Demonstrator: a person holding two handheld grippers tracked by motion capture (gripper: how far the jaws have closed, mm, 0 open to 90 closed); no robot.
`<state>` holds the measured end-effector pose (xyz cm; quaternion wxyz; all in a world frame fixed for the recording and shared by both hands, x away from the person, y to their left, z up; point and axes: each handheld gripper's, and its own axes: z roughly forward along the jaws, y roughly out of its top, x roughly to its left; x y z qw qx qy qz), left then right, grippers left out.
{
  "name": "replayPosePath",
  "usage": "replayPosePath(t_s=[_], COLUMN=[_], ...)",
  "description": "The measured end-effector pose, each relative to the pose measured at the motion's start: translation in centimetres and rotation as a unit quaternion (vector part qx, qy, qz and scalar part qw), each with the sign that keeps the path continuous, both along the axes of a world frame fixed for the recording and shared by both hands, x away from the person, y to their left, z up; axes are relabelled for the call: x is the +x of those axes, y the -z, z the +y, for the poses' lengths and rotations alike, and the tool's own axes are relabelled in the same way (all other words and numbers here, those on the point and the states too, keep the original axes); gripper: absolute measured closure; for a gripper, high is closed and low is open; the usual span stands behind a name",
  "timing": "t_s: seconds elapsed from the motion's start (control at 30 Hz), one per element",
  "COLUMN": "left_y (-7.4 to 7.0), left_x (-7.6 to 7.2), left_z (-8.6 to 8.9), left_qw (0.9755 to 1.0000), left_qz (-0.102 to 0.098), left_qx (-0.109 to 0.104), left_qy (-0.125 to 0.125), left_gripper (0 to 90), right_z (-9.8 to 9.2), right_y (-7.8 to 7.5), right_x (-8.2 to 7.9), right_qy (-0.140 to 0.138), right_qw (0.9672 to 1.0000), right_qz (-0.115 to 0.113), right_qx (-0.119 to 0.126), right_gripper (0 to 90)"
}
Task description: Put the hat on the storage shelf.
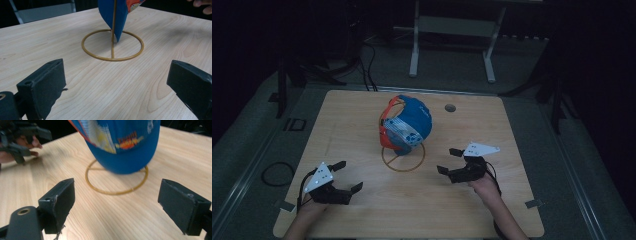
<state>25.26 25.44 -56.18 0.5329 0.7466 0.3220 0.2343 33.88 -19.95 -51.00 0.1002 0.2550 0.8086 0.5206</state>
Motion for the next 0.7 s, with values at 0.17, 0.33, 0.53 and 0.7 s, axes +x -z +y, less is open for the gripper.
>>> replayPosePath(t_s=[0.17, 0.33, 0.53, 0.7], left_y=[0.1, 0.2, 0.3, 0.6], left_x=[0.0, 0.1, 0.1, 0.1], left_z=[0.0, 0.0, 0.1, 0.0], left_qw=[1.0000, 1.0000, 1.0000, 0.9999], left_qz=[0.002, 0.004, 0.004, 0.010], left_qx=[-0.001, -0.002, -0.003, -0.002], left_qy=[0.001, 0.001, -0.001, 0.004], left_gripper=[2.4, 2.4, 2.4, 2.4], right_z=[-0.5, -1.0, -2.0, -3.3], right_y=[1.4, 3.1, 4.1, 4.9], right_x=[0.1, 0.1, -0.3, -0.5], right_qy=[0.005, 0.007, 0.015, 0.022], right_qw=[0.9999, 0.9994, 0.9989, 0.9983], right_qz=[0.004, 0.018, 0.020, 0.009], right_qx=[-0.013, -0.029, -0.040, -0.053], right_gripper=[14.3, 14.3, 14.3, 14.3])
